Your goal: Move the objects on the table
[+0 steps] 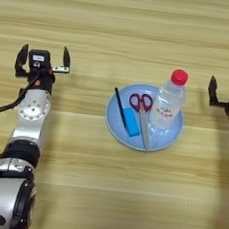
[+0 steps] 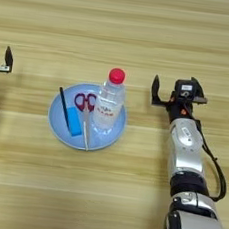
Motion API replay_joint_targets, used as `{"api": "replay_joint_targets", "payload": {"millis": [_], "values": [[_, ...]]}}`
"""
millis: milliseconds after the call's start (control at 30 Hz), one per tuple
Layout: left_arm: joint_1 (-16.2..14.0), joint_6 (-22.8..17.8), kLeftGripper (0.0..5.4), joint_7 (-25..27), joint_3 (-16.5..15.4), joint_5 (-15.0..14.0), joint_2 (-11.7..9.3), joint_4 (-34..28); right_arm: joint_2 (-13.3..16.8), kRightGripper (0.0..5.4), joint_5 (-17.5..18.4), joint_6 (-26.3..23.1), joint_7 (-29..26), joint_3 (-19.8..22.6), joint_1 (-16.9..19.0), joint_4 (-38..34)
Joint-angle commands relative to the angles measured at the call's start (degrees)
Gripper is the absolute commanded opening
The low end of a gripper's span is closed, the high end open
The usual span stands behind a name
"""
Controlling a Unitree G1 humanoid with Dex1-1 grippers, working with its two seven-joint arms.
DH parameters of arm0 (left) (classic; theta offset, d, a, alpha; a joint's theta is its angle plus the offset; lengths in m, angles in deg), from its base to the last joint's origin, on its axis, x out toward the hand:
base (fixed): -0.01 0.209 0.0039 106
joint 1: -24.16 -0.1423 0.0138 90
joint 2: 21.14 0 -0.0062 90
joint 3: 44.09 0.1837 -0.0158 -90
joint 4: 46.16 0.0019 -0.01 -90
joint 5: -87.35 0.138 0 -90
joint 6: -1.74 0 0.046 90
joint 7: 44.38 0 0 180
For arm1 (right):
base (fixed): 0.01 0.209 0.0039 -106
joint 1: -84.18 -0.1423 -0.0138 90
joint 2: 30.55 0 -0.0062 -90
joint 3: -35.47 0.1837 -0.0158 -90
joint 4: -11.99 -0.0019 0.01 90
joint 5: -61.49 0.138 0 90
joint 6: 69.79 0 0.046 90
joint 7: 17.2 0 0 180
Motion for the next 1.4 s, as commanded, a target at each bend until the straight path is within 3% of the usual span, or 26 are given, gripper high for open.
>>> {"api": "replay_joint_targets", "payload": {"millis": [33,967,1067,1167,1400], "values": [[0.66,-0.20,5.40,-0.10,0.36,0.46,-0.18,0.27,0.31,5.37,0.19,-0.56,-0.32,-0.07,-1.04,0.27],[0.24,0.76,5.40,0.48,0.51,0.22,-0.37,-0.31,0.01,5.37,-0.09,-0.58,0.03,-0.33,-0.91,-0.06],[-1.49,0.95,5.40,3.43,0.37,-2.23,0.53,-4.58,-0.38,5.37,-0.40,-0.64,0.54,-0.63,-0.85,-0.28],[-5.40,0.45,5.40,6.06,1.87,-2.76,1.31,-12.85,-0.60,5.37,-0.69,-0.68,0.96,-0.90,-1.04,-0.12],[-13.85,-4.81,5.40,12.85,7.97,-1.46,1.20,-29.46,-0.61,5.37,-0.71,-0.56,1.27,-1.26,-1.33,0.39]]}}
